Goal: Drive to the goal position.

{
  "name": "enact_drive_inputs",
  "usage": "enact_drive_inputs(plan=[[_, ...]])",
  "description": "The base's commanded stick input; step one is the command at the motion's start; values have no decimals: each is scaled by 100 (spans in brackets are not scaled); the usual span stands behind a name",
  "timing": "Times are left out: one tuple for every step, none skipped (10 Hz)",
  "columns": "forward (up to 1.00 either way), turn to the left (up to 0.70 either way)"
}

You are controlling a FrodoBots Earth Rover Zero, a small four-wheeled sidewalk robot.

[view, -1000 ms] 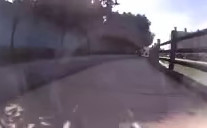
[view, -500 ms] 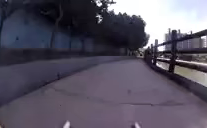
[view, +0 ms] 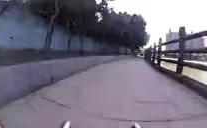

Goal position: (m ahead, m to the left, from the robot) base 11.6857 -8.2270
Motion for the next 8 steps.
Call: enact_drive_inputs(plan=[[70, 0], [70, 0], [70, -9], [70, -35], [70, -35], [70, -35], [70, -35], [70, -35]])
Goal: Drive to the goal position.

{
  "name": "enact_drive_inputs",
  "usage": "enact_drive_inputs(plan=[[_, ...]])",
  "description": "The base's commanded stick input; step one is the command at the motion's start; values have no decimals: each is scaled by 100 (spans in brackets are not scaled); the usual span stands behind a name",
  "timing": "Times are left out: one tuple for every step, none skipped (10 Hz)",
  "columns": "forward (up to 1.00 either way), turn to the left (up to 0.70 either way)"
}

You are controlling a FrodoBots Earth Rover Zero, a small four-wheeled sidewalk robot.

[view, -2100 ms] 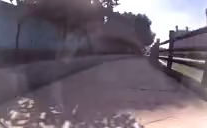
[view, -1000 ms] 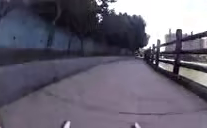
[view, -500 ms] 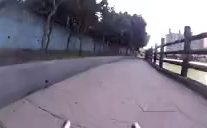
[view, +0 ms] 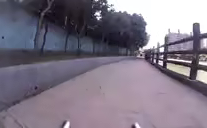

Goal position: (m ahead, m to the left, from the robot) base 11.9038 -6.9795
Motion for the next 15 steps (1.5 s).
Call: enact_drive_inputs(plan=[[70, -14], [70, 0], [70, 0], [70, 0], [70, -30], [70, -35], [70, -35], [70, -35], [70, -35], [70, -35], [70, -35], [70, -17], [70, 0], [70, 0], [70, 0]])
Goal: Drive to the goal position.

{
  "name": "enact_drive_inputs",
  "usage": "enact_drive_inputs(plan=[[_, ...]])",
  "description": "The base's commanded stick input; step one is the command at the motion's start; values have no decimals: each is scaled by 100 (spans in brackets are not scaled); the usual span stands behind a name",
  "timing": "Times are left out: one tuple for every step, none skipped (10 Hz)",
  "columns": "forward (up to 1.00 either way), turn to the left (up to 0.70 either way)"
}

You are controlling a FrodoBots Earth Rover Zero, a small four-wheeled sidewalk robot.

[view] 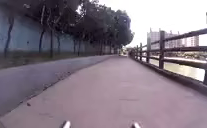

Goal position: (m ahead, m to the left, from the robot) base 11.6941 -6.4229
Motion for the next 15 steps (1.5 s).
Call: enact_drive_inputs(plan=[[70, 0], [70, -16], [70, -35], [70, -35], [70, -35], [70, -35], [70, -35], [70, -35], [70, -35], [70, -35], [70, -35], [70, -26], [70, 0], [70, 0], [70, 0]])
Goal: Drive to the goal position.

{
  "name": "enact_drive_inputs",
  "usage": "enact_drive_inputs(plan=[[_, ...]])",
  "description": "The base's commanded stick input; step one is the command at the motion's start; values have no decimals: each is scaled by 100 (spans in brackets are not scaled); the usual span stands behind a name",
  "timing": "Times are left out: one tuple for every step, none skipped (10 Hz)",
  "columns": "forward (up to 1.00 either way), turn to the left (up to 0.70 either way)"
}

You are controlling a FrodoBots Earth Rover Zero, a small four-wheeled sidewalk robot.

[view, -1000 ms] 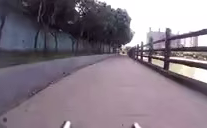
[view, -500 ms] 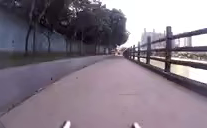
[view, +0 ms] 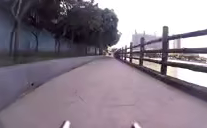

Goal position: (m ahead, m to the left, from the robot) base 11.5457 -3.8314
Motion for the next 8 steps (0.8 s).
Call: enact_drive_inputs(plan=[[70, 0], [70, 0], [70, 0], [70, 0], [70, 0], [70, 0], [70, 0], [70, 0]])
